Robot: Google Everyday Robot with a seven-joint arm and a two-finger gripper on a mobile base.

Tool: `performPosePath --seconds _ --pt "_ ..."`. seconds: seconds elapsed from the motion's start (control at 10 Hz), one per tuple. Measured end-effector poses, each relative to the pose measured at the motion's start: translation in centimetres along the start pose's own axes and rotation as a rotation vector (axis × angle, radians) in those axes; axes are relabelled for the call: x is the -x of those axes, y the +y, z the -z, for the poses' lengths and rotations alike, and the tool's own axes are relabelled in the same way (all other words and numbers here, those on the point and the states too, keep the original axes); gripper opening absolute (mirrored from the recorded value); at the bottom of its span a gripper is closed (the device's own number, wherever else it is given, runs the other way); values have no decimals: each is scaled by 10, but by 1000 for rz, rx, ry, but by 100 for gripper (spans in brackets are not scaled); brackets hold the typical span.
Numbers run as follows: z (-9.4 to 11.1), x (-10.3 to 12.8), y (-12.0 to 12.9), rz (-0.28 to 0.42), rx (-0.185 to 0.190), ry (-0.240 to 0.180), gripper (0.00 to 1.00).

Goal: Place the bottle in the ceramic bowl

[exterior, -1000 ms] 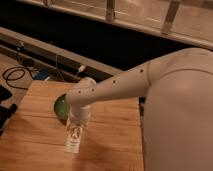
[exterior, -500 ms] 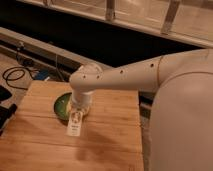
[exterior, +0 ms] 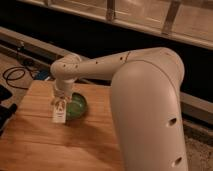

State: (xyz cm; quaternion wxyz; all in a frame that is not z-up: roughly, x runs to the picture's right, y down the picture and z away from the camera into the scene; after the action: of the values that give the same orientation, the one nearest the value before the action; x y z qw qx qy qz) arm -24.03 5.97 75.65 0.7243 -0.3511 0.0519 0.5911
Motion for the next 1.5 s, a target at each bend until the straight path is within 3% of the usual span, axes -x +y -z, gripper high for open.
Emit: performPosePath --seconds 0.6,0.8,1.2,1.5 --pt "0 1 -3 -2 -2 -3 0" --pt "3 5 -6 -19 -22 -18 0" --pt "24 43 -44 -71 -85 -60 0" --pt "-1 49 -53 -89 -77 -30 0"
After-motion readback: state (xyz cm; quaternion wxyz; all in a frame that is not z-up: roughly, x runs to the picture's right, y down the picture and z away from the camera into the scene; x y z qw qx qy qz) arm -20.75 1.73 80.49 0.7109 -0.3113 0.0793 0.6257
